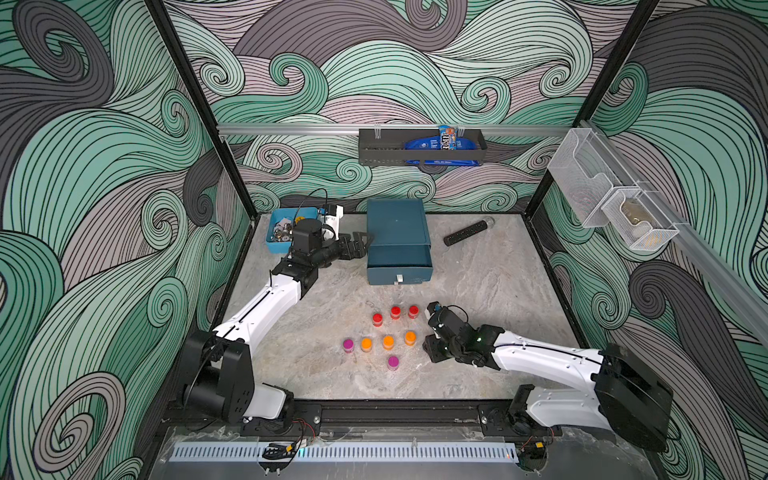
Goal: Put the paint cans in the drawer according to color
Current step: Pick up the paint can at the center of the board.
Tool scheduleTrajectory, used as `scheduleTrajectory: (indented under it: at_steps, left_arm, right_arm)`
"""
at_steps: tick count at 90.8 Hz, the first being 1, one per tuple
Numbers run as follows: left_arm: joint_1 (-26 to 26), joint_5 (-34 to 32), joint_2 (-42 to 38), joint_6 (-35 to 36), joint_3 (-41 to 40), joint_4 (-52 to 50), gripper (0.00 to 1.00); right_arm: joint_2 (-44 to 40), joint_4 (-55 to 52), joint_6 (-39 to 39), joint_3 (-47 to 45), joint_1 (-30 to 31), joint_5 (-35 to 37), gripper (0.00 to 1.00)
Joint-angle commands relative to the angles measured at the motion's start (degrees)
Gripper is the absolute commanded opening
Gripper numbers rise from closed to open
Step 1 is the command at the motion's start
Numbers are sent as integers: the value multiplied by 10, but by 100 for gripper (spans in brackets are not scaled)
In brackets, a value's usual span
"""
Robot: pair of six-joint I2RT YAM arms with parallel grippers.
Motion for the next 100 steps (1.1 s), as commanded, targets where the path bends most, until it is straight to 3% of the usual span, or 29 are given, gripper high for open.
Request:
scheduleTrajectory:
  at_steps: [1, 38, 100]
  left_arm:
    - [4, 3, -5, 2, 1, 9, 98]
    - [4, -1, -7, 3, 0, 8, 98]
    - [4, -3, -13, 3, 0, 7, 98]
  right_arm:
    - [-24, 6, 5, 8, 5, 14, 33]
    - [-77, -19, -7, 76, 4, 56, 21]
    - [-51, -49, -96, 332, -63, 44, 21]
